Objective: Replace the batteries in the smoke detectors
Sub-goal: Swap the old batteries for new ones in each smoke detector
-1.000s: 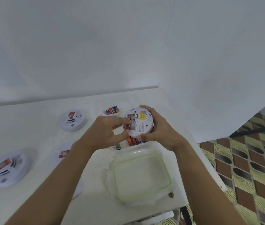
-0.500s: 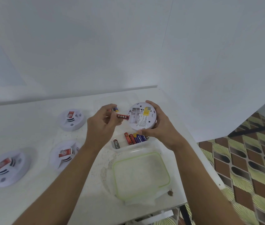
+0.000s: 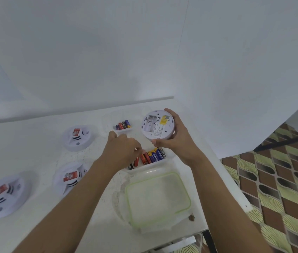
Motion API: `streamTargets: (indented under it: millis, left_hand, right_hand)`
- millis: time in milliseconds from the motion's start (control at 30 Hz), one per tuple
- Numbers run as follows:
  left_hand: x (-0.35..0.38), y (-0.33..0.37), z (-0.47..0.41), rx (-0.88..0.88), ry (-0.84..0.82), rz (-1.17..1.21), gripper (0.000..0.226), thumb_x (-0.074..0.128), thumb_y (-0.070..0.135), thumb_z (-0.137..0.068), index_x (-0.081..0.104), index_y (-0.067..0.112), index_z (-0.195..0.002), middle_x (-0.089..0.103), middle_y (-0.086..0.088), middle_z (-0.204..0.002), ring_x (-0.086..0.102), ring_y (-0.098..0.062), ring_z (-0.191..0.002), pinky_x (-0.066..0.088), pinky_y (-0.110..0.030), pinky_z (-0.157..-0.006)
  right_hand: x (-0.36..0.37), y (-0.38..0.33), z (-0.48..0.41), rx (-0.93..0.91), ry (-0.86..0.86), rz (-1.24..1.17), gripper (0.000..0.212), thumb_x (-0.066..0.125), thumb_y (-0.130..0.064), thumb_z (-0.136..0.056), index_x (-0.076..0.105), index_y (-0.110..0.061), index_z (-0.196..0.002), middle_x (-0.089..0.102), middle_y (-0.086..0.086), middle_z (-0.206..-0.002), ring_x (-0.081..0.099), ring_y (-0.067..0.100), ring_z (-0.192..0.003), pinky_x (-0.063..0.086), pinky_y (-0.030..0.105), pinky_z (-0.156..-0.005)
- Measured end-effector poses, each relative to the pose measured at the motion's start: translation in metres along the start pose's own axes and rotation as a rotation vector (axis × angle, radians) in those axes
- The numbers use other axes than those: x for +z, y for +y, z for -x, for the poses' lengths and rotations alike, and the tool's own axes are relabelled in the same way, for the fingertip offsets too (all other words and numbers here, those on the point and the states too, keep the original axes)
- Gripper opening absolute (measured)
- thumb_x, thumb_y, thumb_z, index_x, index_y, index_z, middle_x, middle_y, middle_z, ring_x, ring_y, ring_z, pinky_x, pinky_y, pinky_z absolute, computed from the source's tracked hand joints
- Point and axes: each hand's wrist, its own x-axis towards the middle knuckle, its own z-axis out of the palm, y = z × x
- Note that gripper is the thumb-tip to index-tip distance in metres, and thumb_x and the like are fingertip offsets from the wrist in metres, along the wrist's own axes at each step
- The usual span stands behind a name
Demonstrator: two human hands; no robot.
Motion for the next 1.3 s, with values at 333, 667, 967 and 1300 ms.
streamTargets:
  millis: [333,667,967,1300]
  left_hand:
    - [-0.003,-0.008,-0.003,0.014,0.080,0.318,0.019,0.058,0.029,-0.095,0.073,0.022,-0.105,0.071,0.005,-0.097,0.062,-0.012,-0.085,0.053,-0.031,-0.082]
    - [-0.013,-0.028,-0.058,-0.192,0.300,0.432,0.014,0.056,0.011,-0.092,0.069,0.007,-0.095,0.066,-0.010,-0.091,0.058,-0.026,-0.085,0.039,-0.030,-0.075]
    - [-0.012,-0.045,-0.130,-0.395,-0.141,0.215,0.038,0.082,0.036,-0.076,0.057,0.008,-0.077,0.062,-0.009,-0.084,0.057,-0.022,-0.072,0.047,-0.031,-0.066]
    - [-0.017,-0.023,-0.136,-0.461,-0.304,0.117,0.037,0.083,0.024,-0.071,0.049,0.009,-0.073,0.053,-0.006,-0.068,0.050,-0.017,-0.056,0.044,-0.026,-0.054]
  right_hand:
    - [-0.002,-0.003,-0.010,0.006,0.014,0.023,0.098,0.082,0.014,-0.071,0.037,-0.026,-0.149,0.055,-0.006,-0.136,0.057,0.004,-0.120,0.060,0.035,-0.087]
    - [-0.010,0.001,-0.027,0.011,-0.003,0.016,0.095,0.083,0.009,-0.074,0.037,-0.027,-0.149,0.056,-0.009,-0.136,0.056,0.004,-0.123,0.059,0.035,-0.091]
    - [-0.028,0.001,-0.050,0.029,-0.050,0.016,0.097,0.084,0.007,-0.074,0.036,-0.029,-0.150,0.054,-0.011,-0.138,0.052,0.009,-0.129,0.057,0.038,-0.098]
    - [-0.046,0.005,-0.064,0.035,-0.097,0.019,0.095,0.083,0.006,-0.075,0.035,-0.027,-0.150,0.052,-0.006,-0.140,0.050,0.014,-0.131,0.057,0.033,-0.096]
